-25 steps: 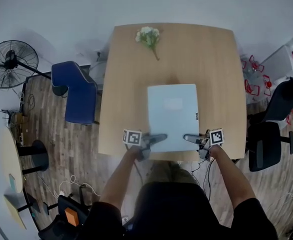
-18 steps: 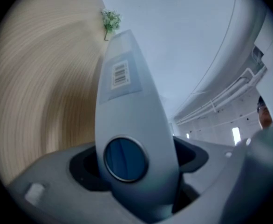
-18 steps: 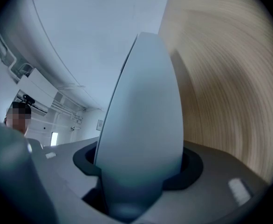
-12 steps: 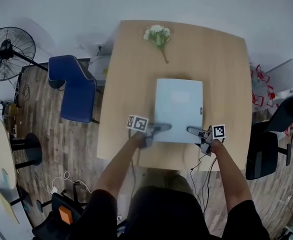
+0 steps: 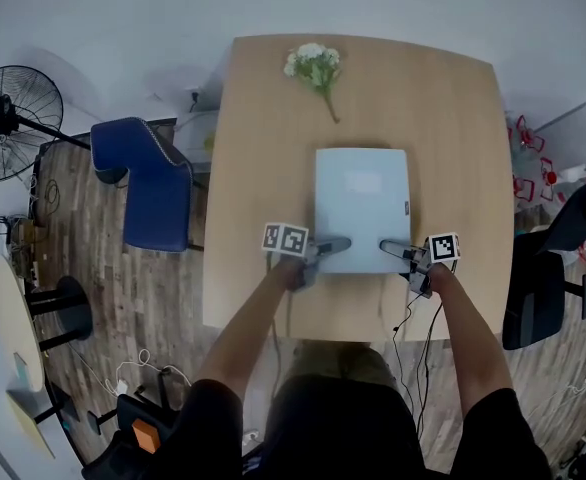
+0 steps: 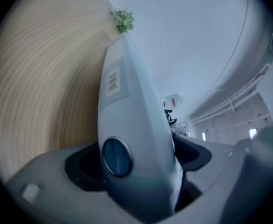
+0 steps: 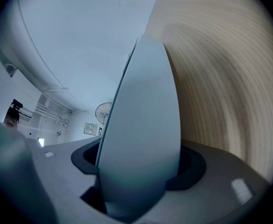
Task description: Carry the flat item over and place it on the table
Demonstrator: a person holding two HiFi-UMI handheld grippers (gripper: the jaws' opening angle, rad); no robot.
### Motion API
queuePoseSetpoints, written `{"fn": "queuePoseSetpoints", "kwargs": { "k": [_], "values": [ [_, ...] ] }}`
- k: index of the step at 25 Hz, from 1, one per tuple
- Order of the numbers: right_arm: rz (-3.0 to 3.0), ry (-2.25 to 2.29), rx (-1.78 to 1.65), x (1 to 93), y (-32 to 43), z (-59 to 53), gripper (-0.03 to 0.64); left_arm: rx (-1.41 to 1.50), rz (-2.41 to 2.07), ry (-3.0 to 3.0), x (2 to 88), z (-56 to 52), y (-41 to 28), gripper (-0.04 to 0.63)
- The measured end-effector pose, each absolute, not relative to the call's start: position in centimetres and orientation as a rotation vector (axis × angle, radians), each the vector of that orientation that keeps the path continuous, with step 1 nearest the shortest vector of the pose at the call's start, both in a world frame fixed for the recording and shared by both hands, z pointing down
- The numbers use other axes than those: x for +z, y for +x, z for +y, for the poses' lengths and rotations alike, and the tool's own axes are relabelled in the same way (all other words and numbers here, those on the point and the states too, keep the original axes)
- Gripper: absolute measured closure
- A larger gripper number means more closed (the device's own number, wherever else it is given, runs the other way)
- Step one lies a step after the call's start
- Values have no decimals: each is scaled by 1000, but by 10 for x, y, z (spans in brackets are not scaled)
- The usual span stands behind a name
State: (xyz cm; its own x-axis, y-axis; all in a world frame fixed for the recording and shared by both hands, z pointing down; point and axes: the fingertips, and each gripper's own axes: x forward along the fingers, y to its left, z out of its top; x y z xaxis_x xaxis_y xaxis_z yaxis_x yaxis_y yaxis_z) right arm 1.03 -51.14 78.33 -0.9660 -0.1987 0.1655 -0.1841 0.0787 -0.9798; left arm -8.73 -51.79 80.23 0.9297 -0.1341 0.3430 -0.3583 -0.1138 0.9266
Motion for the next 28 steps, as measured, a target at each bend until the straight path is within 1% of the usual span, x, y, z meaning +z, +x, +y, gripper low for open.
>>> {"fn": "queuePoseSetpoints", "kwargs": {
  "k": [2,5,8,15,18,21,25,28],
  "values": [
    [2304,-459,-2077,786,9,-511,263,199,-381,1687,803,-519,-89,146],
    [2318,-688,-2151,803,23,-507,212,227,-409,1704,804,-518,-87,146],
    [2324,-820,-2178,808,27,-507,183,266,-458,1736,804,-516,-83,140],
    [2434,-1055,-2147,810,37,-510,134,358,-538,1702,808,-517,-85,123],
    [2562,-1172,-2082,809,44,-505,133,426,-584,1713,810,-512,-85,124],
    [2633,-1202,-2044,801,46,-494,133,442,-636,1719,809,-505,-80,101],
    [2727,-1220,-1993,792,39,-481,133,459,-697,1719,809,-497,-91,71],
    [2716,-1254,-1993,788,36,-472,133,466,-717,1728,807,-488,-103,66]
  ]
}}
